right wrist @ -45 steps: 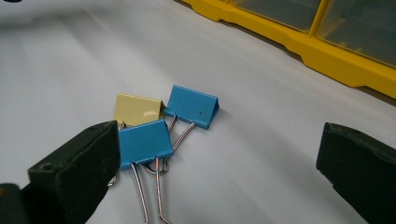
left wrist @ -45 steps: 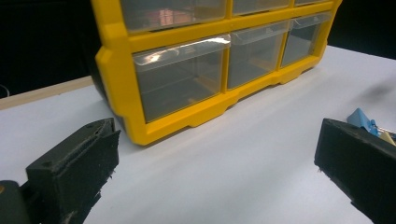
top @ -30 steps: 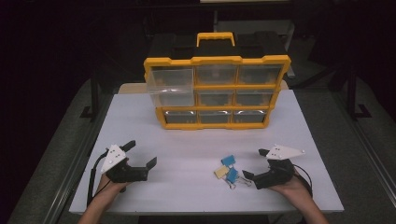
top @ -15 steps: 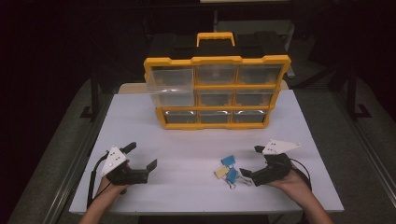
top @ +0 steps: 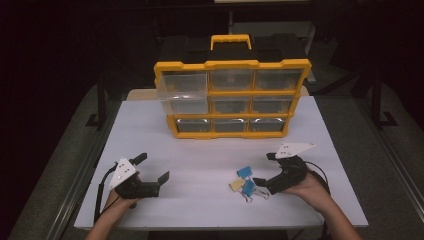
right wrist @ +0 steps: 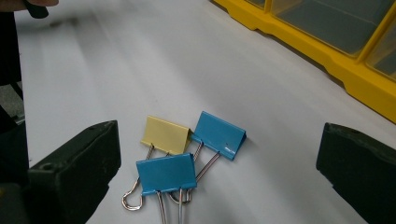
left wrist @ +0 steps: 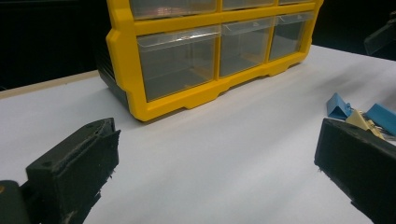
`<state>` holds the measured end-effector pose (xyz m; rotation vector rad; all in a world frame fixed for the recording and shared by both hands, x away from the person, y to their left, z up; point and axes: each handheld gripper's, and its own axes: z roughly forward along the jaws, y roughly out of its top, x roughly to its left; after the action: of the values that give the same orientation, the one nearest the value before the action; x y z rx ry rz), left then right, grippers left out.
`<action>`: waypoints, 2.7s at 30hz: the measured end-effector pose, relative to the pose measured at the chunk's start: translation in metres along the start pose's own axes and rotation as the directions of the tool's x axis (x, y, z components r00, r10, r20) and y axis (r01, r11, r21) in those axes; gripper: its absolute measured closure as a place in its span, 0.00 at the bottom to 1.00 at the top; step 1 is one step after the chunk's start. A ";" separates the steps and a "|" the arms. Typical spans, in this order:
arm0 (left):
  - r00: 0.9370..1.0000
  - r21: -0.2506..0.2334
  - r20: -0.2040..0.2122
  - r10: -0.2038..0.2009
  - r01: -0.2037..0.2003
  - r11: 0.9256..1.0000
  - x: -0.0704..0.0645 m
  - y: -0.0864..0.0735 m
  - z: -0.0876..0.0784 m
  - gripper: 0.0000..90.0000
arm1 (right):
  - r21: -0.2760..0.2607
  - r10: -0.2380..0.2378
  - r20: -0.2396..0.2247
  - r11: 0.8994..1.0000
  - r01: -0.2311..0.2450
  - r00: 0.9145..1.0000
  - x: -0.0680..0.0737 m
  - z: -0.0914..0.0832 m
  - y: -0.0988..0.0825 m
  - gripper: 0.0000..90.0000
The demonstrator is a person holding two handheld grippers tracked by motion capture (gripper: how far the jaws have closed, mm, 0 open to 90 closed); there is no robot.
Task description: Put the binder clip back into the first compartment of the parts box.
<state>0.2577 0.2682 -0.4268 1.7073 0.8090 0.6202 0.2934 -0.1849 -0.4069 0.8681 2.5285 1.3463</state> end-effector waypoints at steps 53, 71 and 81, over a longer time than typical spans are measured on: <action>0.999 0.009 0.013 0.036 -0.036 0.999 -0.006 -0.003 0.005 0.00 | 0.277 -0.070 -0.099 0.956 0.095 0.993 0.024 0.049 -0.002 0.37; 0.999 0.021 0.013 0.051 -0.051 0.998 -0.006 -0.003 0.005 0.00 | 0.292 -0.125 -0.069 0.946 0.140 0.990 0.033 0.053 -0.004 0.47; 0.999 0.019 0.014 0.052 -0.052 0.998 -0.006 -0.003 0.006 0.00 | 0.300 -0.140 -0.068 0.942 0.154 0.988 0.030 0.053 -0.004 0.53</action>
<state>0.2574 0.2606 -0.4315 1.7525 0.7654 0.6375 0.2870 -0.1323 -0.4372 0.6832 2.8205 0.9581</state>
